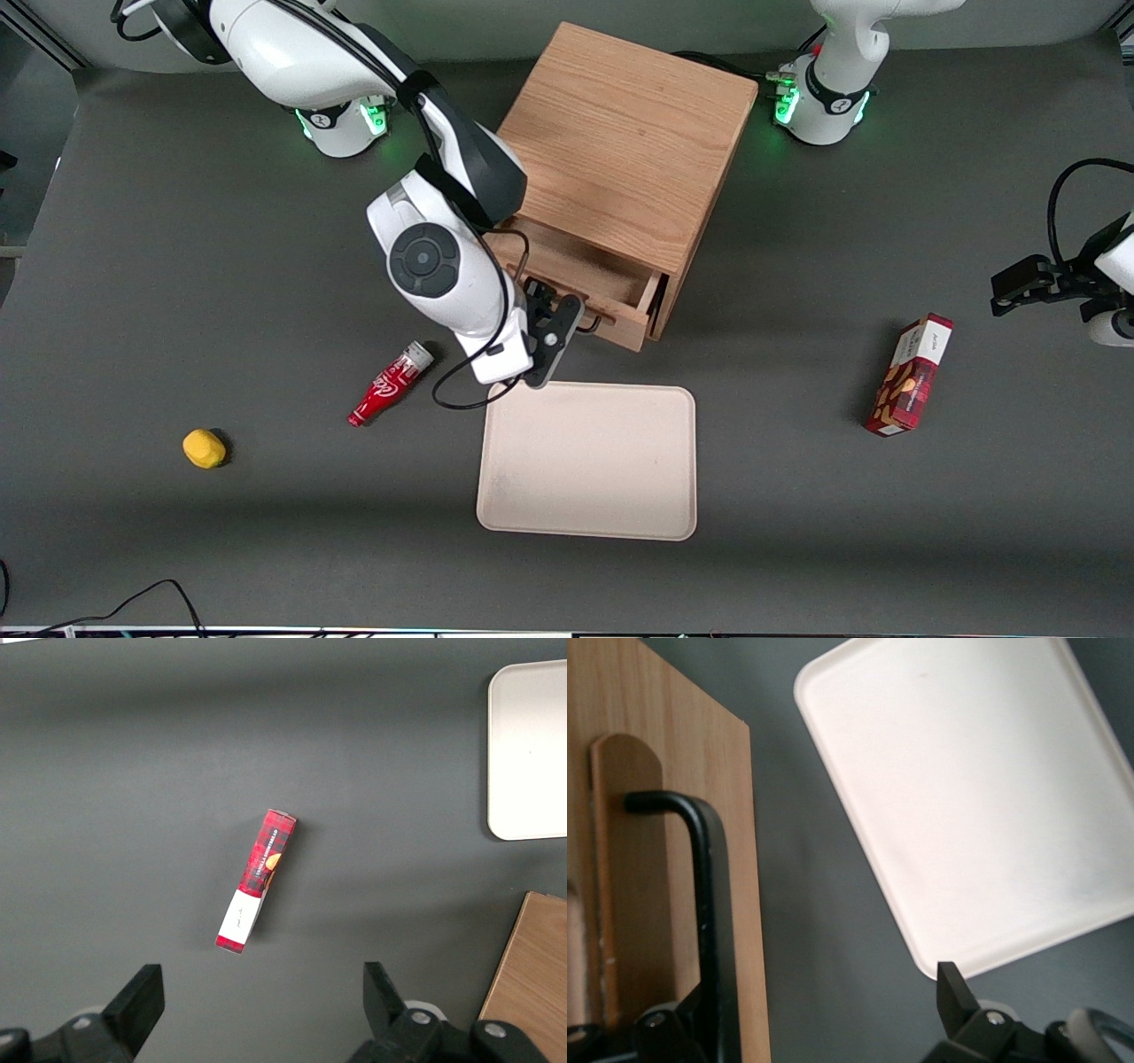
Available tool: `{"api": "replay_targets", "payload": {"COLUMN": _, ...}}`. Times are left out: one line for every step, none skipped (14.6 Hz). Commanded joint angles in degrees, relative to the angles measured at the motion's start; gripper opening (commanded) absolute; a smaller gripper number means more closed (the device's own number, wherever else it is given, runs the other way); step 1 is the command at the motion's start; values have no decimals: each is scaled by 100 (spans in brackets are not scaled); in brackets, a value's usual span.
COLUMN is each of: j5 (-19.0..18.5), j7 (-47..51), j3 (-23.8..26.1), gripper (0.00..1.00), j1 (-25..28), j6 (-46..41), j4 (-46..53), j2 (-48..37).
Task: Open upper drawer
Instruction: 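Pull the upper drawer outward by its handle with the right gripper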
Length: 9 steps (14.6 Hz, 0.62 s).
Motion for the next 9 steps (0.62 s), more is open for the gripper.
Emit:
{"api": "replay_targets", "payload": {"j5": -85, "j7": -118, "j3": -200, "gripper": 100, "j1": 11, "j6": 47, "j4": 264, "j2": 90}}
{"api": "replay_targets", "payload": {"j5": -85, "j7": -214, "j3": -262, "gripper": 100, "j1": 11, "j6": 160, "j4": 256, "j2": 99}}
{"api": "replay_targets", "payload": {"j5": -85, "j7": -294, "j3": -323, "gripper": 100, "j1": 2, "j6": 257, "j4": 264, "j2": 125}}
{"api": "replay_targets", "payload": {"j5": -77, "j7": -303, "j3": -385, "gripper": 100, "j1": -6, "j6": 293, "j4": 273, "j2": 134}}
{"api": "replay_targets", "payload": {"j5": -85, "j7": -303, "j3": -420, "gripper": 100, "j1": -33, "j6": 372, "j4": 273, "j2": 151}}
{"api": "replay_targets", "payload": {"j5": -85, "j7": -312, "j3": -429, "gripper": 100, "j1": -50, "j6": 460, "j4": 290, "j2": 212}}
{"api": "replay_targets", "payload": {"j5": -77, "j7": -347, "j3": -429, "gripper": 100, "j1": -137, "j6": 565, "j4": 291, "j2": 248}}
{"api": "replay_targets", "payload": {"j5": -77, "j7": -338, "j3": -429, "gripper": 100, "j1": -164, "j6": 662, "j4": 299, "j2": 283}}
{"api": "replay_targets", "payload": {"j5": -85, "j7": -330, "j3": -438, "gripper": 100, "j1": -208, "j6": 697, "j4": 326, "j2": 283}}
